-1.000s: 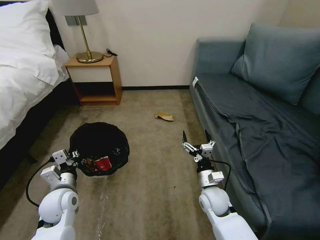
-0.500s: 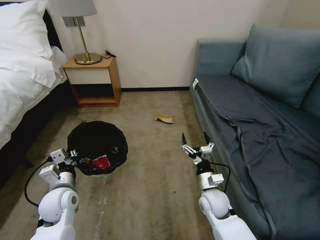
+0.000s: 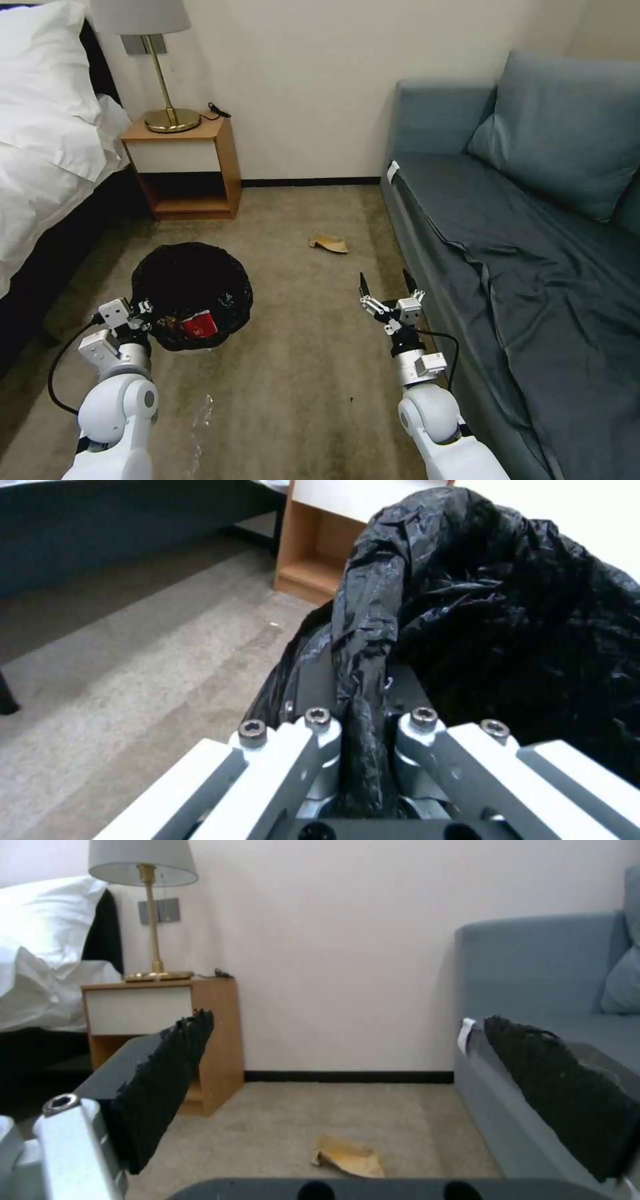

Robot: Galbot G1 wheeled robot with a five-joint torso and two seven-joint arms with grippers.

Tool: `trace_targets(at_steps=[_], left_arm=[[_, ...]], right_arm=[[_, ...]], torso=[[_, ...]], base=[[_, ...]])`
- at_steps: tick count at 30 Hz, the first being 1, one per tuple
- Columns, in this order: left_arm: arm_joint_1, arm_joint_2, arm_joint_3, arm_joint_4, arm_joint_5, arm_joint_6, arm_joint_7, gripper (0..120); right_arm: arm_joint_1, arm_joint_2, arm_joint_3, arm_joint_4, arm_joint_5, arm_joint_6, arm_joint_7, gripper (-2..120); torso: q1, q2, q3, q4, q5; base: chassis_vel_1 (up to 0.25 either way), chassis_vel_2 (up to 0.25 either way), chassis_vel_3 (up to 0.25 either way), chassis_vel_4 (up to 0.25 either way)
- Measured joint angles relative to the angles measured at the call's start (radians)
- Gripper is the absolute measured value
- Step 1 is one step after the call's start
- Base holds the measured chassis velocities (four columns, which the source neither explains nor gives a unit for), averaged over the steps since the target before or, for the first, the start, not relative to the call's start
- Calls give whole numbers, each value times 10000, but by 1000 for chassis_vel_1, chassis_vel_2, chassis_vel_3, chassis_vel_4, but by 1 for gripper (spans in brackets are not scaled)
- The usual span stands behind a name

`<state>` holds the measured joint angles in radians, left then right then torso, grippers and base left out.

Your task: Pick up the trash bin, then pick up the garbage on the floor and place it into the trash bin.

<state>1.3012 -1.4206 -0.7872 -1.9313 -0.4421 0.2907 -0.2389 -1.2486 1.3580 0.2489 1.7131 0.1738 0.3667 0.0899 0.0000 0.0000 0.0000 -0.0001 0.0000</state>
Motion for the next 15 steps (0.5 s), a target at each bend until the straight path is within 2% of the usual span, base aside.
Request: trace_targets(at_steps=[15], left_arm=[[46,25,-35,116,-13,-52,29,4]], right_arm=[[-27,10,85,-87,-46,59,-265,100]], torso=[[0,0,0,2,-2]], base=[[-68,71,69,-68]])
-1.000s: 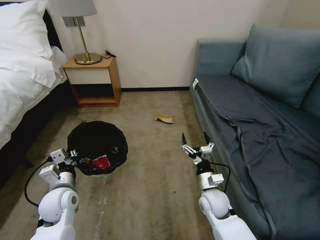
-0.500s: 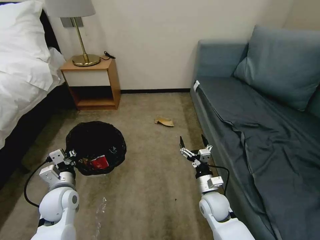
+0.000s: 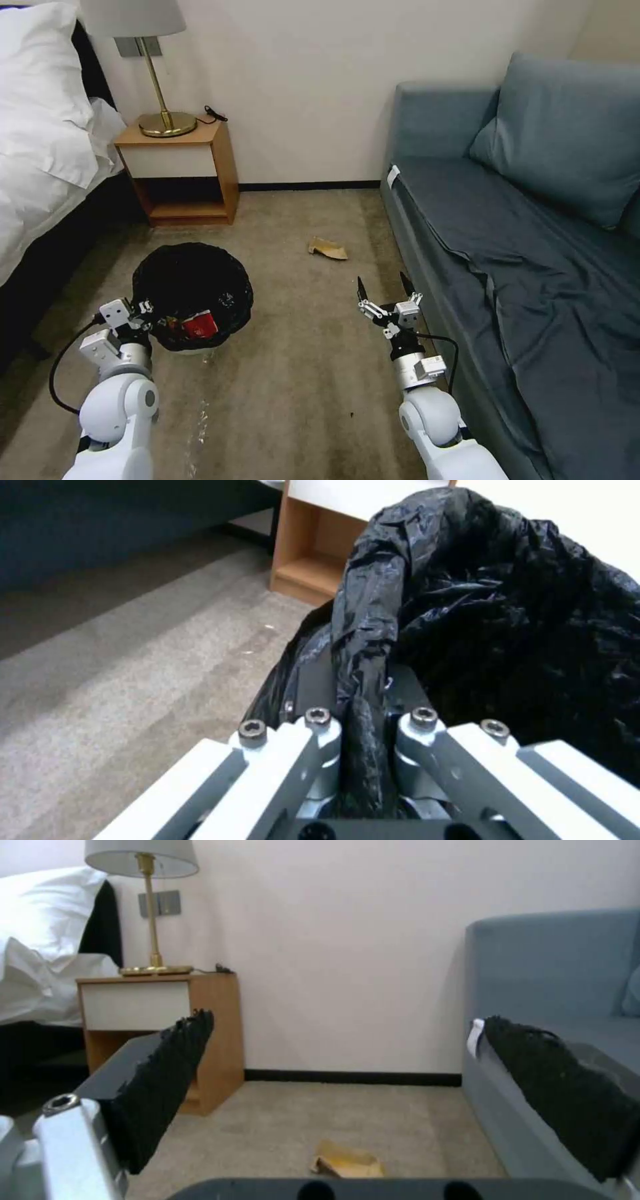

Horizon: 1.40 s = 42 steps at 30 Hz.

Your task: Pick up the trash bin, then pick up the garbage on the floor and place it into the trash bin.

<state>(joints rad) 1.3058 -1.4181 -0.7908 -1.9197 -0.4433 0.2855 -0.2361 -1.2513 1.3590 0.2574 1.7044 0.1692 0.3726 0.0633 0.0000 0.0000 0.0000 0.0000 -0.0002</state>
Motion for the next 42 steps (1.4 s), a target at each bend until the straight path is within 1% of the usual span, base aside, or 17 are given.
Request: trace_targets(at_steps=[12,24,42], left_arm=[[17,-44,56,-84,81,-1,60,4],[55,-100,-8,-98,78,-21,111,4],[81,-50,-44,-88,36,-53,152,4]], right_arm=[[-13,-27,-113,-153,-157,105,-10,100],[-54,-21,-262,-357,-295,209,-11,100],[-227,68,-331,-419,-402,277,-58,100]], torso=[[0,0,0,-1,0],[0,0,-1,0,1],[0,0,0,0,1]], base=[[-113,113,110,-109],[-104,113,108,-107],[-110,118,118,-114]])
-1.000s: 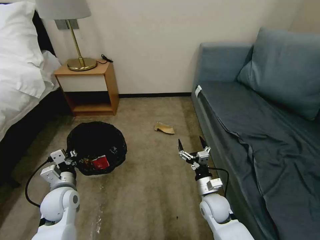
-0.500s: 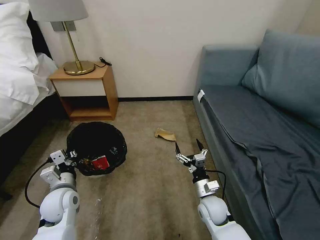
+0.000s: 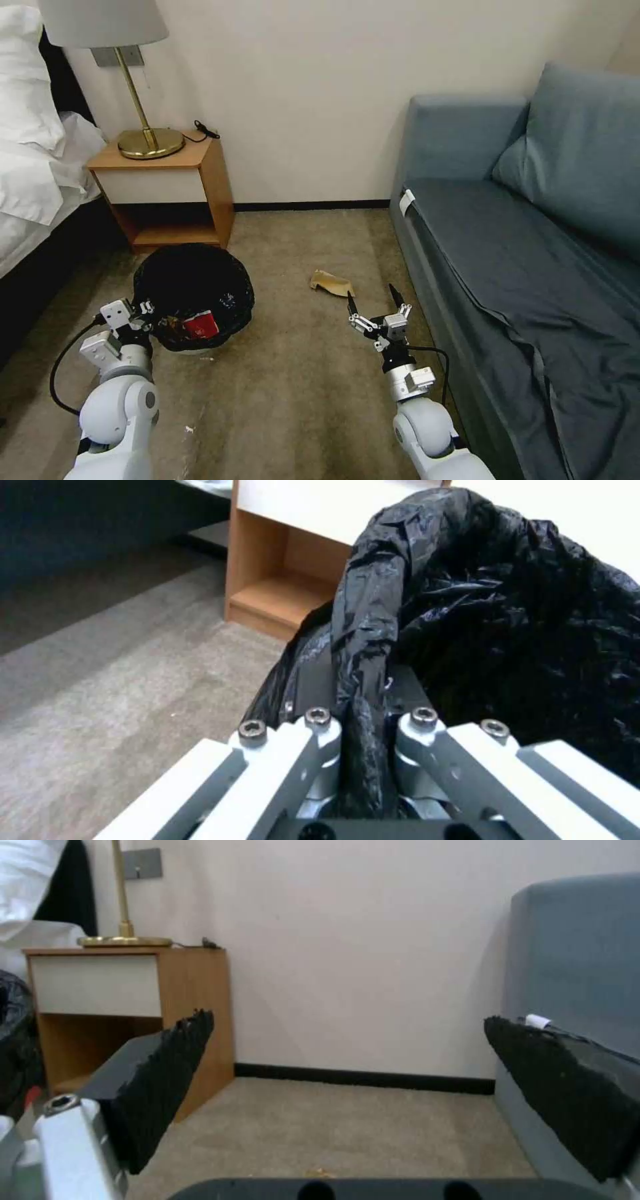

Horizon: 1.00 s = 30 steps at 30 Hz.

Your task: Pick up the trash bin, then pick up the garbage on the floor and place it into the trash bin.

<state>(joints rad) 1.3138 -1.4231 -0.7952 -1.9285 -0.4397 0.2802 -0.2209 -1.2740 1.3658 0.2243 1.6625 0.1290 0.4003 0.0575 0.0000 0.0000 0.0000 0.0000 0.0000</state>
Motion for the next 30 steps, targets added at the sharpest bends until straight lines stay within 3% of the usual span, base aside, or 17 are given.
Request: trace_targets(at_steps=[30], left_arm=[[36,-3,-54,-22,-9,-50,37,4]], right_arm=[[-89,43,-30,-50,-23,80,1,100]], torso=[[0,0,0,1,0]], base=[[-125,123,130,-126]])
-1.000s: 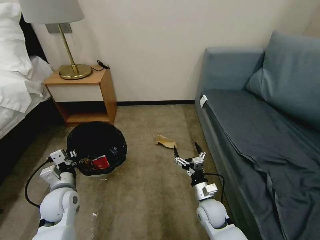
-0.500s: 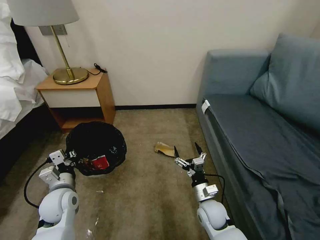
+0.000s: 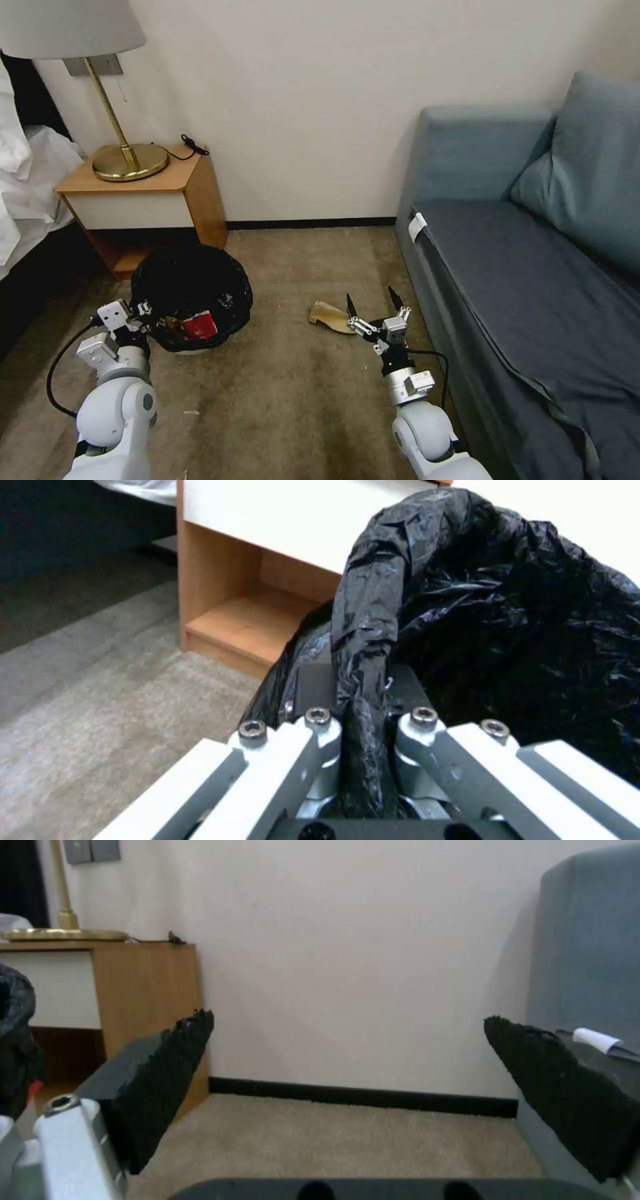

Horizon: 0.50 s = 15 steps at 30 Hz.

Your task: Pick up the trash bin, then pick up the garbage on the floor and place it into the trash bin.

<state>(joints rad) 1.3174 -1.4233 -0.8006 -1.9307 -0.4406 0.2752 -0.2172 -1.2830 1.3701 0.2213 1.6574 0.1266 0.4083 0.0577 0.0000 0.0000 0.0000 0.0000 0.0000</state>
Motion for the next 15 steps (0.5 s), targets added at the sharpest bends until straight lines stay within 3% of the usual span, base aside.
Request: trace_targets(at_steps=[15], left_arm=[[40,53,-33,4,-20,-1,3,4]], right_arm=[[91,-51,-110,-111,-44,94,-28,100]], torso=[[0,0,0,0,-1]], base=[[-124,128,129,-128]])
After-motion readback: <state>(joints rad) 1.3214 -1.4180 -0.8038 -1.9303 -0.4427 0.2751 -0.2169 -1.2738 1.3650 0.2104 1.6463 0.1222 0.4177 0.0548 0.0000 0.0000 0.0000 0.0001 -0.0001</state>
